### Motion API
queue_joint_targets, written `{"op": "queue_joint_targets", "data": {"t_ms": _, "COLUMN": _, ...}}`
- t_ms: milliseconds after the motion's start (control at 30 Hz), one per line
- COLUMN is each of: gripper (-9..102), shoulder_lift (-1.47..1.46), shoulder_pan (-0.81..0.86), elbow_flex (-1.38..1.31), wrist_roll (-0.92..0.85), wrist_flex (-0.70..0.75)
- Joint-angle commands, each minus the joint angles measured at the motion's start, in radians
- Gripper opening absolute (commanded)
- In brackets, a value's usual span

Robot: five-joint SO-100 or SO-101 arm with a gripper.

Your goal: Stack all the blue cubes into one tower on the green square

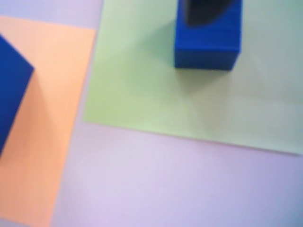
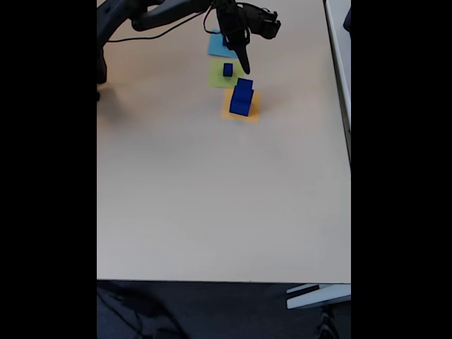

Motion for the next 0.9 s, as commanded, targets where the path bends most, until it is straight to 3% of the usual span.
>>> {"op": "queue_joint_targets", "data": {"t_ms": 0, "gripper": 35, "shoulder_lift": 0.069, "shoulder_pan": -0.014, "elbow_flex": -0.075, "wrist_roll": 0.017, "wrist_flex": 0.005}}
{"op": "queue_joint_targets", "data": {"t_ms": 300, "gripper": 35, "shoulder_lift": -0.023, "shoulder_pan": -0.092, "elbow_flex": -0.232, "wrist_roll": 0.086, "wrist_flex": 0.071}}
{"op": "queue_joint_targets", "data": {"t_ms": 567, "gripper": 35, "shoulder_lift": -0.035, "shoulder_pan": -0.207, "elbow_flex": -0.225, "wrist_roll": 0.285, "wrist_flex": 0.071}}
{"op": "queue_joint_targets", "data": {"t_ms": 867, "gripper": 35, "shoulder_lift": -0.201, "shoulder_pan": -0.302, "elbow_flex": -0.327, "wrist_roll": 0.387, "wrist_flex": 0.037}}
